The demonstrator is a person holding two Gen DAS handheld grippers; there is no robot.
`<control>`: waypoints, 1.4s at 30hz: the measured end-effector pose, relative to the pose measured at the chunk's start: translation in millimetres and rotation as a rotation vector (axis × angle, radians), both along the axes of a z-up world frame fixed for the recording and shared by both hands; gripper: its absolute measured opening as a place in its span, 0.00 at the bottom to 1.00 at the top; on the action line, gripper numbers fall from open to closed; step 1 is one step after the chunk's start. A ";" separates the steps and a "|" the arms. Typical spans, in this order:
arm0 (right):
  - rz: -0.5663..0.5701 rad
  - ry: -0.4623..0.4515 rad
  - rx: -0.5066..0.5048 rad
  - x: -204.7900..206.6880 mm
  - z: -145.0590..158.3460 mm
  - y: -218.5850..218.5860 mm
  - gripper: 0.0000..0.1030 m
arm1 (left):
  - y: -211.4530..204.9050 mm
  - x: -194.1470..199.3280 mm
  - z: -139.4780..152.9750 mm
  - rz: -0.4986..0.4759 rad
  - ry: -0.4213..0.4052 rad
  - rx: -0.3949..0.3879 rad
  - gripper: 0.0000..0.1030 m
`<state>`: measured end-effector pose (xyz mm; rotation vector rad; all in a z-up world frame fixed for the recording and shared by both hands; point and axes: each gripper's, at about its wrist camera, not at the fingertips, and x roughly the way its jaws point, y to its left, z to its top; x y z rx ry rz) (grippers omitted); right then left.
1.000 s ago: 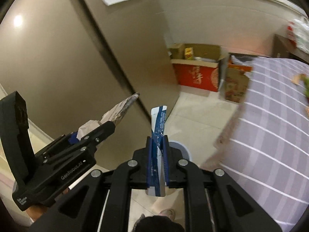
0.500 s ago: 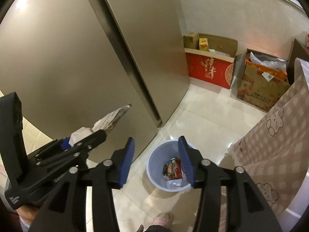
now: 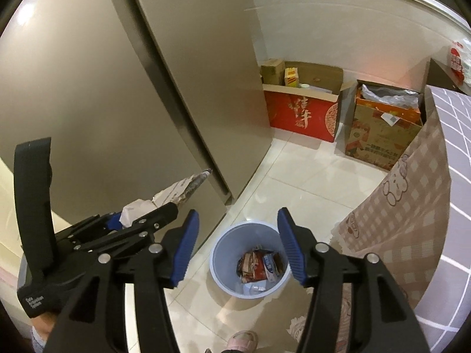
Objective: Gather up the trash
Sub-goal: 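Open both tools over the wastebasket to drop the bag and tube, then move both tools back over the table of trash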
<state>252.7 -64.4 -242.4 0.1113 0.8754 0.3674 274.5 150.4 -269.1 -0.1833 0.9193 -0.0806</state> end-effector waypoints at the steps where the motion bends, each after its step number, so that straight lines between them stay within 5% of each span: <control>1: -0.009 0.000 0.004 1.5 -0.7 -3.4 0.54 | -1.5 2.3 -0.3 0.005 0.001 0.006 0.57; 3: -0.019 0.003 0.010 3.4 -1.2 -7.0 0.54 | -2.6 4.5 -1.4 0.020 0.006 0.021 0.71; 11: -0.031 0.018 0.015 1.1 -2.2 -14.7 0.54 | -2.7 1.3 -4.0 0.035 0.029 0.002 0.71; 23: -0.054 -0.033 0.030 -27.3 29.1 -37.3 0.55 | -27.8 -26.8 37.7 -0.004 -0.037 0.006 0.71; 42: -0.249 -0.157 0.101 -111.7 93.9 -181.1 0.58 | -170.6 -88.2 119.9 -0.198 -0.179 0.051 0.77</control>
